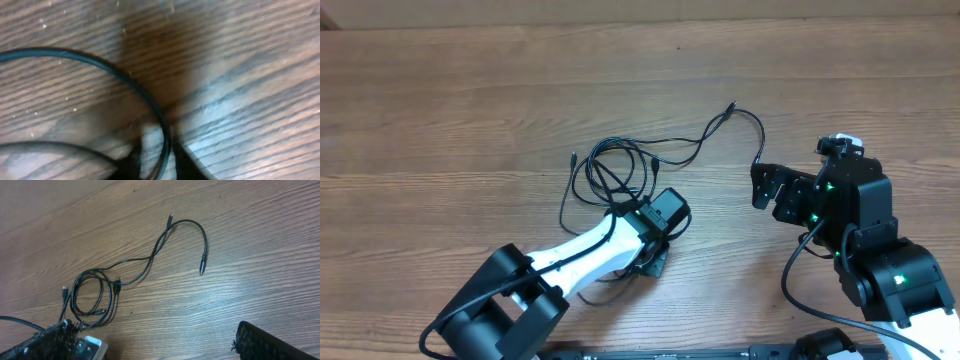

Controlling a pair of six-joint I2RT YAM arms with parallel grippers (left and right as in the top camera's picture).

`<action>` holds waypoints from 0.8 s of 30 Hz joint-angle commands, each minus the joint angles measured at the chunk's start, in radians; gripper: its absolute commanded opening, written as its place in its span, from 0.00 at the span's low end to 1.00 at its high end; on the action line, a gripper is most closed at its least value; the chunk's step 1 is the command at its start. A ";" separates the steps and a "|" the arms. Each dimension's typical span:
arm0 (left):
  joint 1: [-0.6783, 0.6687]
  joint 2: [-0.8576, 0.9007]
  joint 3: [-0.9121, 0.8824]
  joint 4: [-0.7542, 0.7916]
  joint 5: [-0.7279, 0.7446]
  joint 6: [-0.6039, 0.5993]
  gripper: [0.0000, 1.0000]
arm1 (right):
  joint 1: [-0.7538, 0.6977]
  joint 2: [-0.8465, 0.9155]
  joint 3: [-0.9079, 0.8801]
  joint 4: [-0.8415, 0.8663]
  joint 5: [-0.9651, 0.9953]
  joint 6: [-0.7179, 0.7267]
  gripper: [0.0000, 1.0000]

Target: Untangle cables

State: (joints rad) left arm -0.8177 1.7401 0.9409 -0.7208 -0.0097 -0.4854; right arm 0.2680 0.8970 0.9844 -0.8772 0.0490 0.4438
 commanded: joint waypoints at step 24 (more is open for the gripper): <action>0.625 -0.235 0.635 -0.586 -0.328 0.004 0.04 | -0.005 0.167 0.010 -0.045 -0.003 -0.002 1.00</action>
State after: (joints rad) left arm -0.3412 1.5902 1.4940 -1.2968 -0.2874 -0.4744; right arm 0.2680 1.0626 0.9844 -0.9268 0.0490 0.4438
